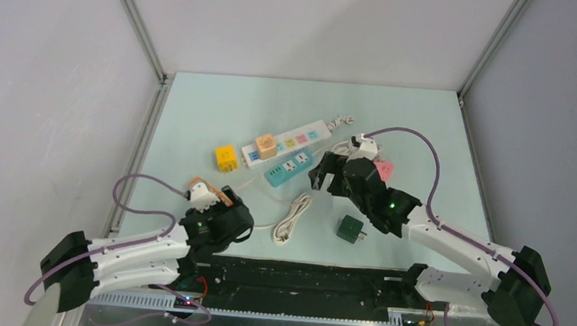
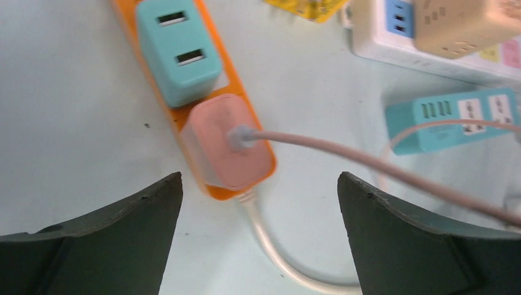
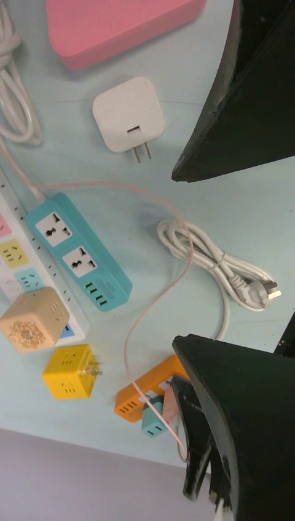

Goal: Insert the plug
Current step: Move the socket to the center of the board, then pick up the plug from the center of the board.

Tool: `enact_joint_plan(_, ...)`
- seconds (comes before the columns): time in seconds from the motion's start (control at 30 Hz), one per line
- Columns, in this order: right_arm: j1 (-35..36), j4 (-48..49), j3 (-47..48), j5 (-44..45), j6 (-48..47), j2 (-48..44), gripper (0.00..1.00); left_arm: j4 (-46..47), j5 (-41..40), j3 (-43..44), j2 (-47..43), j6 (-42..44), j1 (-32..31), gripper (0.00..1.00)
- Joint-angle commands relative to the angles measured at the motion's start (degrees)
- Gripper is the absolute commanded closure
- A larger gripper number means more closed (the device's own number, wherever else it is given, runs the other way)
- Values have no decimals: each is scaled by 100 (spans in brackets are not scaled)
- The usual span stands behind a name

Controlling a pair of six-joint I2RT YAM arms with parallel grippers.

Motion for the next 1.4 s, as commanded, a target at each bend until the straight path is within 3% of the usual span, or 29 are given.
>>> enact_joint_plan(0.0, -281, -210, 17, -112, 72, 39, 1, -103, 262, 383, -390, 909, 8, 0)
enact_joint_plan(0.13, -629, -456, 19, -236, 42, 128, 0, -263, 876, 353, -1084, 1363, 2, 0)
enact_joint_plan(0.3, -1064, -663, 19, -376, -14, 279, 1, -1182, 1379, 693, -2043, 1728, 1, 0)
enact_joint_plan(0.5, -1513, -601, 19, -782, 1, 632, 14, -1800, 1275, 1795, -2494, 2353, 0, 0)
enact_joint_plan(0.63, -1652, -586, 19, -903, -14, 835, 21, -1873, 990, 2432, -2402, 2966, 1, 0)
enact_joint_plan(0.93, -1845, -579, 19, -1008, -55, 1388, 18, -1848, 126, 3363, -1677, 3768, 243, 0)
enact_joint_plan(1.13, -1534, -898, 19, -461, -100, 1160, 20, -1649, 1179, 3820, -450, 4197, 1121, 0)
enact_joint_plan(1.37, -1477, -1094, -210, -589, -48, 974, 19, -988, 2172, 3808, -46, 4549, 1924, 0)
